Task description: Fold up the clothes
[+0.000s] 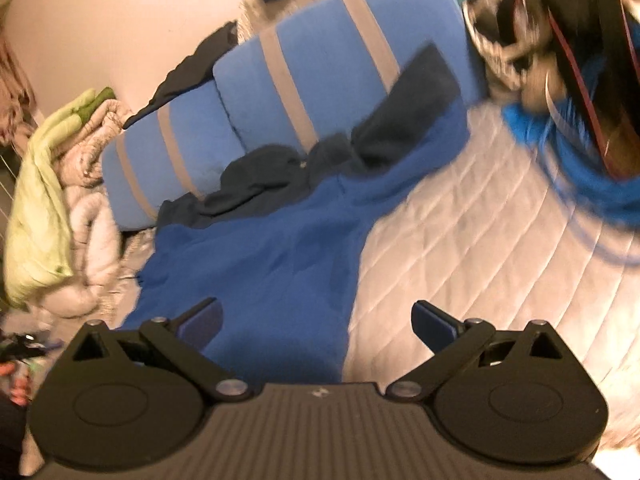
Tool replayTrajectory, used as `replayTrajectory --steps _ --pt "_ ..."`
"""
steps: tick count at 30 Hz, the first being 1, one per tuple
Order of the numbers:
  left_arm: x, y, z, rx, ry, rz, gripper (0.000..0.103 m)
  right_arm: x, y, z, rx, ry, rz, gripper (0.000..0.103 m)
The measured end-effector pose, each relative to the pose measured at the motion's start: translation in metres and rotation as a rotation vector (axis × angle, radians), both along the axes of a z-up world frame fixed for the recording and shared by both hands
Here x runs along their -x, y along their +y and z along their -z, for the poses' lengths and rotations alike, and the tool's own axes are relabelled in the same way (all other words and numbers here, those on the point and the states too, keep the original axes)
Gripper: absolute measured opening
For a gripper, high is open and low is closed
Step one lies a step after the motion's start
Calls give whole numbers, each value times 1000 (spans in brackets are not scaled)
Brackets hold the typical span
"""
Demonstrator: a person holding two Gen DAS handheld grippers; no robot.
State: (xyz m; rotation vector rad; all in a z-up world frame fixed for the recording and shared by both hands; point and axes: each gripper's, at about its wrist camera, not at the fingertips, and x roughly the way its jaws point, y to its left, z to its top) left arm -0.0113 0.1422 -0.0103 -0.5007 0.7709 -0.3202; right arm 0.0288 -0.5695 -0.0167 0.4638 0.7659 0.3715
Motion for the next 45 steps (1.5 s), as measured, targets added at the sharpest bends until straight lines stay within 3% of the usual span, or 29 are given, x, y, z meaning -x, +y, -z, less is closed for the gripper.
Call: replayTrajectory --steps 4,6,8,12,14,17,19,21,22,24,32,36,41,45 --pt "0 15 17 160 46 0 102 -1 -8 24 -134 81 2 103" --pt "-2 17 25 195 73 12 101 -1 -10 34 -197 109 -9 102" --pt "-5 16 34 209 110 22 90 -1 -10 44 -250 139 -21 99" --pt "-10 13 51 232 166 27 85 2 -5 56 -299 176 -54 87" --pt "-10 14 58 273 171 27 70 3 -2 57 -314 184 -76 81" --pt "-9 18 63 315 174 4 54 3 3 57 -316 191 -101 62" --pt "-5 22 62 328 162 -11 37 4 5 55 -302 186 -110 34" --pt "1 26 60 344 145 -28 25 5 8 49 -270 160 -124 17" --pt "4 28 58 366 131 -31 10 7 9 43 -255 142 -133 14" --pt "11 31 52 414 90 -24 10 10 10 32 -224 105 -150 12" --pt "40 20 7 336 -24 6 8 30 14 -25 -137 5 -115 9" --pt "56 24 0 306 -32 -25 8 48 8 -42 -127 -9 -82 9" --pt "63 25 9 294 7 -55 8 65 4 -31 -121 33 -63 9" --pt "58 17 25 196 60 -73 11 65 6 -3 -82 104 -59 10"
